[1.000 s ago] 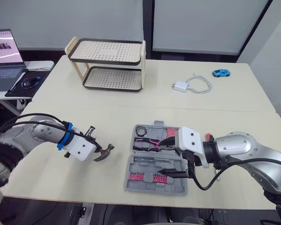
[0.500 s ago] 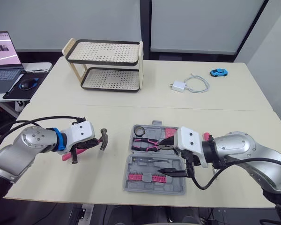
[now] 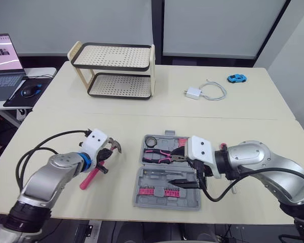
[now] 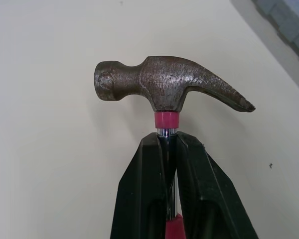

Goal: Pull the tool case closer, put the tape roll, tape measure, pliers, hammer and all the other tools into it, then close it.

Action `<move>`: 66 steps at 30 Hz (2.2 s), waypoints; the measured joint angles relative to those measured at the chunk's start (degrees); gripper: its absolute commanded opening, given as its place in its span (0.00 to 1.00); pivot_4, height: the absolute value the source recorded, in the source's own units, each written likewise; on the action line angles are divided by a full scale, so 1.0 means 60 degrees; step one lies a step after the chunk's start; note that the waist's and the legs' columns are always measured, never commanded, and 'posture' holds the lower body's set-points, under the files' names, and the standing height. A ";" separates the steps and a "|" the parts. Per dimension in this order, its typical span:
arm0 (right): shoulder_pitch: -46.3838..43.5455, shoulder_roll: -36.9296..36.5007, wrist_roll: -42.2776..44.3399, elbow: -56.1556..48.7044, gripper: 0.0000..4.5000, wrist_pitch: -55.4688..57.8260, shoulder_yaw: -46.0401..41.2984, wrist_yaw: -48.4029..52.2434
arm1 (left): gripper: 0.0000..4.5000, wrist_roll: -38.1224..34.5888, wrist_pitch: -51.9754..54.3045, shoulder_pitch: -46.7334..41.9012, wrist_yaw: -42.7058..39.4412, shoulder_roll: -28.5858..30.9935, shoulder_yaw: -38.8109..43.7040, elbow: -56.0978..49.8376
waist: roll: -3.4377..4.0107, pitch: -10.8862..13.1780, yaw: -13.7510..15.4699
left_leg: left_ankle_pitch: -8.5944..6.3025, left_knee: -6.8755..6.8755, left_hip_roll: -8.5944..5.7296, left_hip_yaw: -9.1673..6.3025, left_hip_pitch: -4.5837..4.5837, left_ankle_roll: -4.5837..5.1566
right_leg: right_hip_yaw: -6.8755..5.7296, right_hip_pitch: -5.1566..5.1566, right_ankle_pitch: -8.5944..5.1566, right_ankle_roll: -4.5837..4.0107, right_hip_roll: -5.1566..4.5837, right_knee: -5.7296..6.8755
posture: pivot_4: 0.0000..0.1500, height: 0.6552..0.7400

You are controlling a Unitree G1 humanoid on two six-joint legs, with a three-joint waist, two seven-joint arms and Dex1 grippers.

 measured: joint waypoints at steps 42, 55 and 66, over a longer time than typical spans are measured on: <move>0.0193 0.0328 -0.0292 -0.0064 1.00 -0.0135 -0.0168 -0.0399 | 0.99 0.0912 -0.3179 0.1893 -0.0102 -0.2702 0.1754 0.0898 | -0.0003 -0.0003 0.0101 | 0.0000 -0.0027 -0.0008 0.0011 0.0020 -0.0001 | 0.0006 0.0013 0.0001 -0.0001 -0.0013 -0.0029 | 1.00 0.94; 0.0190 0.0314 -0.0305 -0.0063 1.00 -0.0152 -0.0167 -0.0400 | 0.66 0.1198 -0.3665 0.1568 -0.0485 -0.2659 0.1403 0.1462 | -0.0003 -0.0004 0.0123 | 0.0000 -0.0032 -0.0008 0.0010 0.0021 -0.0002 | 0.0005 0.0015 0.0000 -0.0001 -0.0014 -0.0037 | 1.00 0.94; 0.0186 0.0344 -0.0401 -0.0063 1.00 -0.0285 -0.0167 -0.0444 | 0.08 0.1130 -0.3758 0.1896 -0.0465 -0.2739 0.1661 0.1322 | -0.0001 -0.0005 0.0120 | 0.0000 -0.0036 -0.0008 0.0011 0.0030 -0.0001 | 0.0007 0.0022 0.0000 -0.0001 -0.0014 -0.0042 | 1.00 0.94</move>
